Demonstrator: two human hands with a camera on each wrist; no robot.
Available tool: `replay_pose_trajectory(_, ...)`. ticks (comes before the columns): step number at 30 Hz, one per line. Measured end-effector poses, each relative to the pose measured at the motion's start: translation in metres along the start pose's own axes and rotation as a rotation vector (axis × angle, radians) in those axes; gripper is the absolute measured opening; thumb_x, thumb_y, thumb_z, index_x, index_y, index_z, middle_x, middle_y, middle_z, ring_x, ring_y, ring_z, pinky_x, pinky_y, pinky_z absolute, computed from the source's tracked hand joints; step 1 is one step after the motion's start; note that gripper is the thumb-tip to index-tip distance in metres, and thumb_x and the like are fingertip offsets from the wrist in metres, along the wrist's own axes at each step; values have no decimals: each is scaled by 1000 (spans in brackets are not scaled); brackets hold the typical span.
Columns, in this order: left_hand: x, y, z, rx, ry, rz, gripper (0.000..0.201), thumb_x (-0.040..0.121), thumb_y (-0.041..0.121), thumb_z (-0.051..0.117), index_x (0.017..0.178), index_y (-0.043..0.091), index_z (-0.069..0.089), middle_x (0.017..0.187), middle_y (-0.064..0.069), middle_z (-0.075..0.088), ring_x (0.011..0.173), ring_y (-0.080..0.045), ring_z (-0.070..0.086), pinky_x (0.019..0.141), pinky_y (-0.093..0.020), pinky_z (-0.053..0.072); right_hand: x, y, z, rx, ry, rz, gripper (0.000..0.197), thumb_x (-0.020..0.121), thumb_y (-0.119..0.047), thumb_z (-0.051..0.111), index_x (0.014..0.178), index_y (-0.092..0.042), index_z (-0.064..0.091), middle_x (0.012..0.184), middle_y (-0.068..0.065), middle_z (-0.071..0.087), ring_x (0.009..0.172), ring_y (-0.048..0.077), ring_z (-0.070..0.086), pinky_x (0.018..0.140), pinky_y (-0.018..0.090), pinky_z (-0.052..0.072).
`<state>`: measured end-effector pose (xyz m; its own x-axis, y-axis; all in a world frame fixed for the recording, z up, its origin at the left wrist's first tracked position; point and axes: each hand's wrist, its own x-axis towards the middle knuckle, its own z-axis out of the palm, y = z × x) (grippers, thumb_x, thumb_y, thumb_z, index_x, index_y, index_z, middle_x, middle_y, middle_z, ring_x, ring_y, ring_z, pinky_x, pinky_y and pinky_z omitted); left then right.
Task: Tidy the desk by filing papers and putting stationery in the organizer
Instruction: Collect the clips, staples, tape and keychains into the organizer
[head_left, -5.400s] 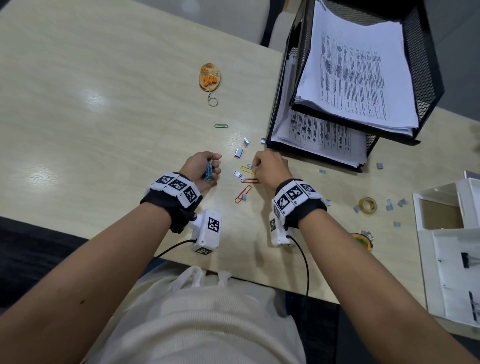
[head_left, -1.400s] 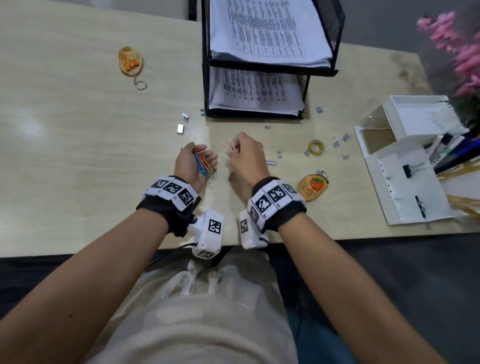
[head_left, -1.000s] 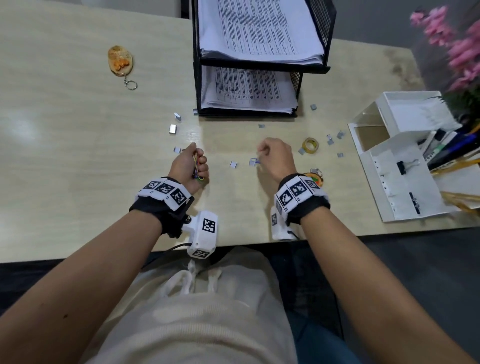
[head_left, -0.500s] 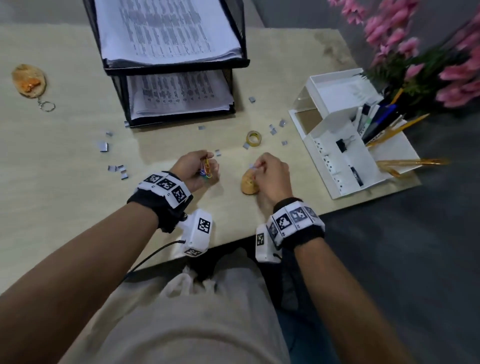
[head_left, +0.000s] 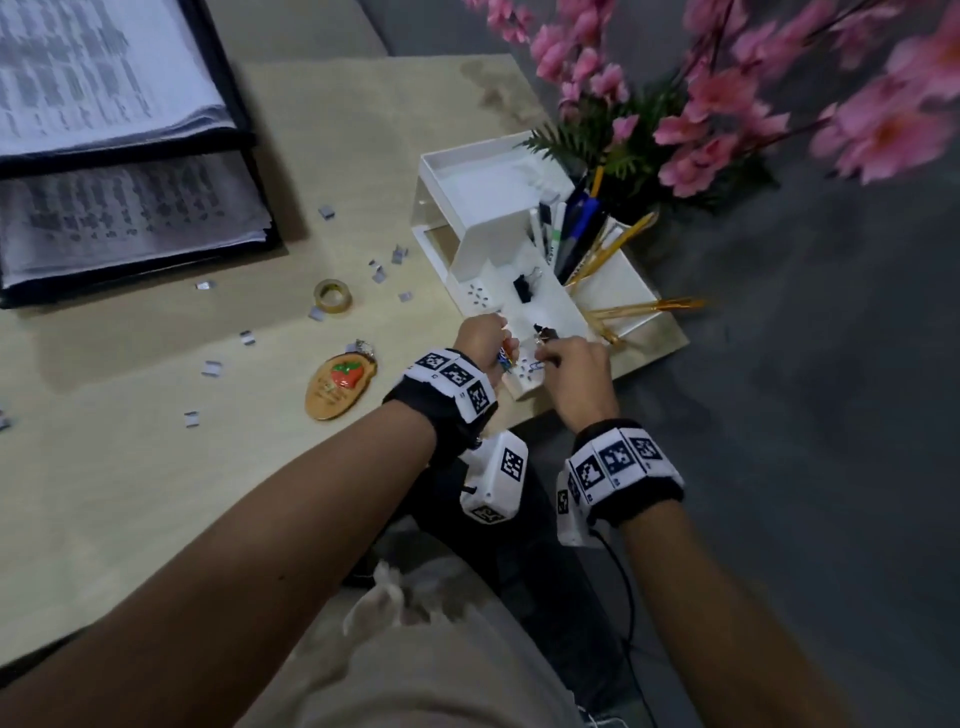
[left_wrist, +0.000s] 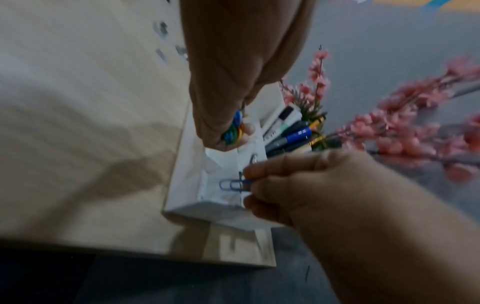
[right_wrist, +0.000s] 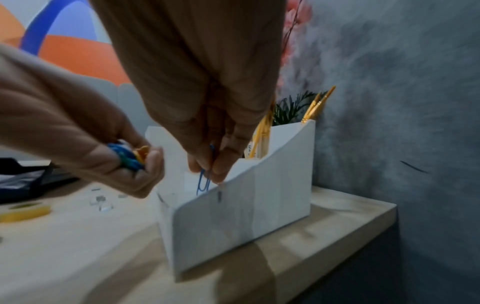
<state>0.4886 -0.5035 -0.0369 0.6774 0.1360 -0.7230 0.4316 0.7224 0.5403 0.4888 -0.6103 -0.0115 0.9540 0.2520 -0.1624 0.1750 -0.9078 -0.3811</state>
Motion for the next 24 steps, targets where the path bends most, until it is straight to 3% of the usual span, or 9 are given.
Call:
replay_pose_trajectory(2, 8, -5, 12, 61, 27, 44, 35, 97, 3, 28, 66, 14, 37, 60, -2, 34, 45, -10, 41, 45, -18, 32, 1, 5, -3, 42, -8, -39, 32, 86, 8, 47, 104, -3, 71, 106, 20, 69, 100, 31, 63, 94, 28, 46)
replay_pose_trajectory(5, 14, -7, 22, 141, 48, 75, 37, 96, 5, 34, 61, 19, 36, 64, 3, 39, 55, -7, 40, 58, -19, 39, 7, 9, -2, 202, -31, -22, 28, 85, 8, 51, 101, -2, 72, 103, 17, 71, 98, 27, 65, 92, 24, 46)
replay_pose_trajectory(8, 15, -13, 29, 289, 53, 106, 33, 92, 11, 38, 60, 21, 39, 65, 4, 41, 66, -19, 44, 76, -30, 40, 13, 16, 0, 267, -88, 34, 25, 86, 5, 54, 101, -5, 72, 103, 15, 71, 97, 26, 65, 85, 22, 47)
replay_pose_trajectory(10, 16, -17, 31, 383, 31, 145, 34, 94, 17, 37, 61, 21, 40, 65, 4, 42, 83, -19, 45, 79, -31, 38, 14, 20, 0, 272, -81, 34, 25, 87, 4, 54, 102, -4, 71, 103, 15, 71, 97, 25, 65, 82, 21, 45)
replay_pose_trajectory(14, 15, -18, 31, 450, -20, 216, 26, 85, 31, 32, 76, 13, 48, 85, -10, 51, 91, -23, 46, 83, -35, 37, 12, 23, -3, 268, -17, 11, 27, 87, 5, 48, 99, -2, 71, 102, 15, 71, 99, 27, 63, 89, 22, 45)
replay_pose_trajectory(17, 10, -10, 20, 490, 51, 274, 20, 89, 23, 40, 79, 9, 50, 104, -17, 58, 106, -31, 57, 82, -34, 37, 8, 16, -2, 250, 68, 11, 25, 86, 4, 46, 89, 0, 70, 96, 15, 71, 90, 25, 61, 73, 13, 37)
replay_pose_trajectory(20, -3, 14, -14, 516, 141, 383, 13, 89, 16, 47, 86, 12, 60, 108, -13, 63, 106, -27, 58, 87, -31, 44, 3, -5, 4, 266, 106, -62, 22, 84, 3, 46, 79, 1, 67, 86, 15, 70, 83, 26, 61, 58, 9, 33)
replay_pose_trajectory(22, -14, 32, -49, 541, 196, 425, 20, 89, 12, 46, 75, 18, 58, 92, -6, 64, 93, -23, 59, 82, -29, 44, 3, -29, 15, 263, 21, -159, 21, 84, 2, 47, 80, -1, 67, 89, 15, 71, 86, 27, 62, 63, 2, 36)
replay_pose_trajectory(24, -21, 48, -85, 693, 290, 480, 24, 90, 6, 42, 78, 12, 62, 87, -6, 65, 90, -25, 59, 78, -29, 42, 4, -54, 33, 210, -167, -289, 22, 84, 0, 49, 93, -3, 69, 101, 15, 70, 96, 29, 62, 86, 21, 47)
